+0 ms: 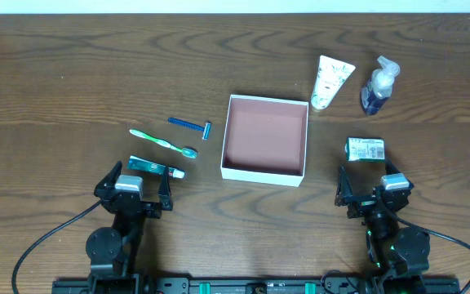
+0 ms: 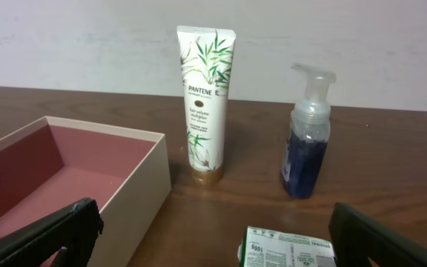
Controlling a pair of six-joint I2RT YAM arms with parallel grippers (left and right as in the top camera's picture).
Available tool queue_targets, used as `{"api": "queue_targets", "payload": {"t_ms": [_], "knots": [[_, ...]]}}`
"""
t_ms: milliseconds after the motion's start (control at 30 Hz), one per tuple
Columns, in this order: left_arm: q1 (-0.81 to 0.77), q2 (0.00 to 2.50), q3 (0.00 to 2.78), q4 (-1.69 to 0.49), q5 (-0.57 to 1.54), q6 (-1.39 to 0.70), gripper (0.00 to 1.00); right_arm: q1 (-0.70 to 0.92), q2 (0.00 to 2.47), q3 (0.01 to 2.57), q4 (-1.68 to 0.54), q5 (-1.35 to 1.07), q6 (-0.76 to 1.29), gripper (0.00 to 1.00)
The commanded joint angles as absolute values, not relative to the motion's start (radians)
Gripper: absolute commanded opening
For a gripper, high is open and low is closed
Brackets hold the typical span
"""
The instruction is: Pack container
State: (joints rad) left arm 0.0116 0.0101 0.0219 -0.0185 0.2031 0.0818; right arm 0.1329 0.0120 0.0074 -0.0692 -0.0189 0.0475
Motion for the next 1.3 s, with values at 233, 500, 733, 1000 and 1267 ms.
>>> {"api": "queue_targets", "payload": {"t_ms": [233, 500, 733, 1000, 1267], "knots": [[0.017, 0.005, 0.004, -0.052, 0.218, 0.081, 0.98, 0.121, 0.006, 0.006, -0.074, -0.015, 0.036, 0.99], [0.017, 0.005, 0.004, -0.052, 0.218, 0.081, 0.98, 0.121, 0.006, 0.006, -0.074, -0.015, 0.036, 0.99], [0.017, 0.005, 0.004, -0.052, 0.217, 0.081, 0.98, 0.121, 0.006, 0.006, -0.073, -0.005, 0.036, 0.99], [0.017, 0.005, 0.004, -0.052, 0.218, 0.081, 0.98, 0.121, 0.006, 0.006, -0.072, 0.007, 0.036, 0.99], [0.017, 0.005, 0.004, -0.052, 0.217, 0.081, 0.98, 0.121, 0.006, 0.006, -0.041, -0.071, 0.099, 0.99]]}}
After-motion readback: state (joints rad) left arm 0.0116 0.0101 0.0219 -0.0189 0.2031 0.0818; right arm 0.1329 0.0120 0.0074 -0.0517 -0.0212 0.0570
